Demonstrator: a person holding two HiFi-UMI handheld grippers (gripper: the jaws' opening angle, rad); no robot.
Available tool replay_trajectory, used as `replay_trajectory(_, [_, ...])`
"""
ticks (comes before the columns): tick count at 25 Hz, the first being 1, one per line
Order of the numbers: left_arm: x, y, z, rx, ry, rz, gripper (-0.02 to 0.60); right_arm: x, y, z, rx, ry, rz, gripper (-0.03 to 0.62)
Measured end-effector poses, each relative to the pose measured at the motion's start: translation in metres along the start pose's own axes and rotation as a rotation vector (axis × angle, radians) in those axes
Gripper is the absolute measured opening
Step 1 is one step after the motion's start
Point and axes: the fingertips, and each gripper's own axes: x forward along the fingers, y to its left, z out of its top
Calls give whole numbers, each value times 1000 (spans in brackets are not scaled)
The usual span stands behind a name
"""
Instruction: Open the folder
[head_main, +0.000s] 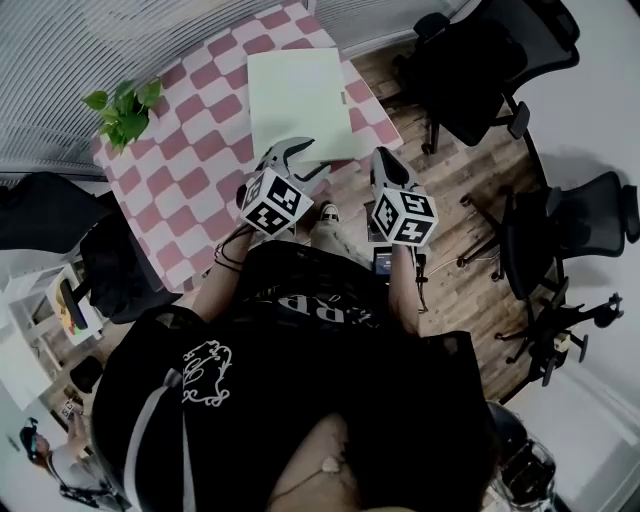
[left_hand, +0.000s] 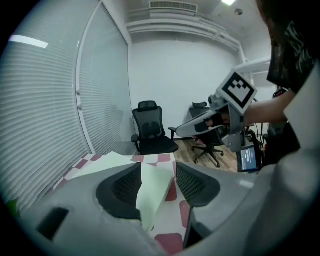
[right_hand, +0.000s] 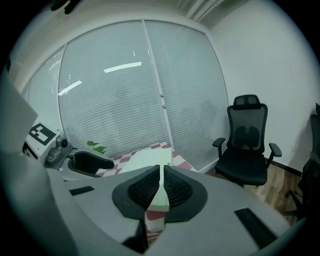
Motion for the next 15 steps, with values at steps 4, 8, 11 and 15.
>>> replay_trajectory(4, [34, -3, -17, 89, 118, 9, 225, 19, -11, -25, 116, 62, 81, 23])
replay_trajectory(8, [62, -3, -30, 157, 205, 21, 246, 37, -19, -48, 179, 134, 152, 23])
replay_trajectory(11, [80, -3, -43, 219, 281, 15, 263, 50, -28, -64, 215, 186, 179, 23])
replay_trajectory(15, [100, -8, -60, 272, 374, -5, 305, 64, -41, -84, 295, 245, 207, 23])
